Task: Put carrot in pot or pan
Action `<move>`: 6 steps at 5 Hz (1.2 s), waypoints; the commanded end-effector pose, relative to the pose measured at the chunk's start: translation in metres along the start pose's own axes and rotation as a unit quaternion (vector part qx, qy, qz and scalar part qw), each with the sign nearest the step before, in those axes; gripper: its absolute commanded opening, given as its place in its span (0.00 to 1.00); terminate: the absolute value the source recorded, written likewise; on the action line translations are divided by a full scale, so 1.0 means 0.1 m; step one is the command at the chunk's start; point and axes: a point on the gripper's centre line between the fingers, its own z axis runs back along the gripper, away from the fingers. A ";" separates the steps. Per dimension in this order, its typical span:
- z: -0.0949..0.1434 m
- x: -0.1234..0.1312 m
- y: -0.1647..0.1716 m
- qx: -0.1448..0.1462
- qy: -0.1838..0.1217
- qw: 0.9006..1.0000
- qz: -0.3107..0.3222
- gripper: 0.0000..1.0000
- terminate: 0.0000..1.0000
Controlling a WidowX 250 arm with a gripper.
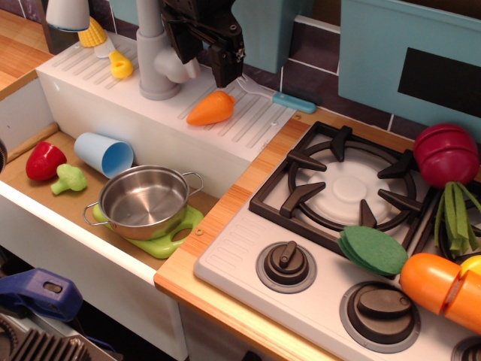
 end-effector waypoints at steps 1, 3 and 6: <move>0.00 0.00 0.00 0.000 0.000 1.000 0.000 1.00 0.00; -0.21 0.02 -0.08 0.004 -0.050 0.999 0.022 1.00 0.00; -0.52 0.00 0.02 0.049 -0.111 0.992 -0.015 1.00 0.00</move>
